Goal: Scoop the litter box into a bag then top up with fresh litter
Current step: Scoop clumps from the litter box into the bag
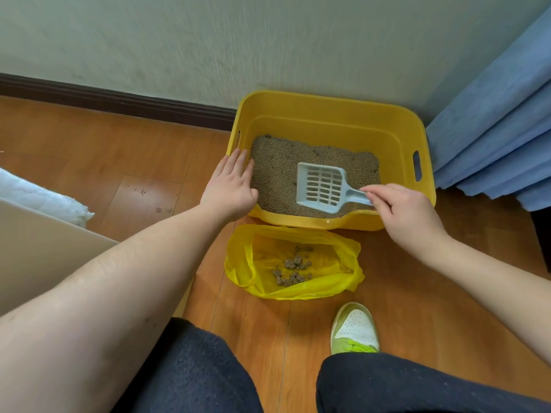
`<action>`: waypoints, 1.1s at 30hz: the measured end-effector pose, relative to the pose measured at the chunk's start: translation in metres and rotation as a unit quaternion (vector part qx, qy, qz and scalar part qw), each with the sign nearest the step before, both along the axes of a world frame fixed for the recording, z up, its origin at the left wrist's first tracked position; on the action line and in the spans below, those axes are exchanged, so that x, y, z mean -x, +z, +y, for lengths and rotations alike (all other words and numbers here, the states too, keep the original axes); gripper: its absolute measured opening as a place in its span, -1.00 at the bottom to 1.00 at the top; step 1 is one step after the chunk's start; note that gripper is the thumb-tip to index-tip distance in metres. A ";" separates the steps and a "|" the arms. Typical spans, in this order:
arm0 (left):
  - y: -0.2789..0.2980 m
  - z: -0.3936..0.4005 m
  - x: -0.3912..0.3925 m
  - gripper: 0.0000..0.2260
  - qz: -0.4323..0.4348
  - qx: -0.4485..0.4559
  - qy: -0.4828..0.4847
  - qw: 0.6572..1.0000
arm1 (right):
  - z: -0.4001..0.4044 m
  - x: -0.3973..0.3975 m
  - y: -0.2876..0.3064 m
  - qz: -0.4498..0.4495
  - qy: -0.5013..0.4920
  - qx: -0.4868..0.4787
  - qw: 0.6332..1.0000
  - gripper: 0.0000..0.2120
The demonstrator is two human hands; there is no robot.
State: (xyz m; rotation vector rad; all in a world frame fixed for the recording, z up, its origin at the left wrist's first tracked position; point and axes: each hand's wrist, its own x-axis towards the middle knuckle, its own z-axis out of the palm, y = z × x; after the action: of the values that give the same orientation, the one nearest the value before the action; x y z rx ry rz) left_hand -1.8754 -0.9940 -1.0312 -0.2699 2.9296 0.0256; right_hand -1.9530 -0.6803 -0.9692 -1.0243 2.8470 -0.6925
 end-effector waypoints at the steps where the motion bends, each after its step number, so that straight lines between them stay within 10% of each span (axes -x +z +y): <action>1: 0.000 0.000 0.000 -0.41 0.002 -0.002 -0.001 1.000 | -0.005 0.005 0.000 -0.032 -0.022 0.000 0.999 -0.76; 13: -0.004 0.000 0.002 -0.40 0.014 -0.004 0.002 1.000 | -0.068 0.066 -0.046 -0.211 -0.140 -0.134 0.958 -0.73; 33: -0.005 -0.001 0.002 -0.38 0.029 -0.011 -0.005 0.999 | -0.143 0.082 -0.106 -0.351 -0.205 -0.056 0.912 -0.76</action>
State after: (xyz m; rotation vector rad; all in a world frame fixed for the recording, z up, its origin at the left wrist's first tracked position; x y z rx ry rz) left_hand -1.8778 -0.9951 -1.0366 -0.2553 2.9870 0.0657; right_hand -2.0345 -0.8235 -1.0756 -0.0887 2.4004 -0.7182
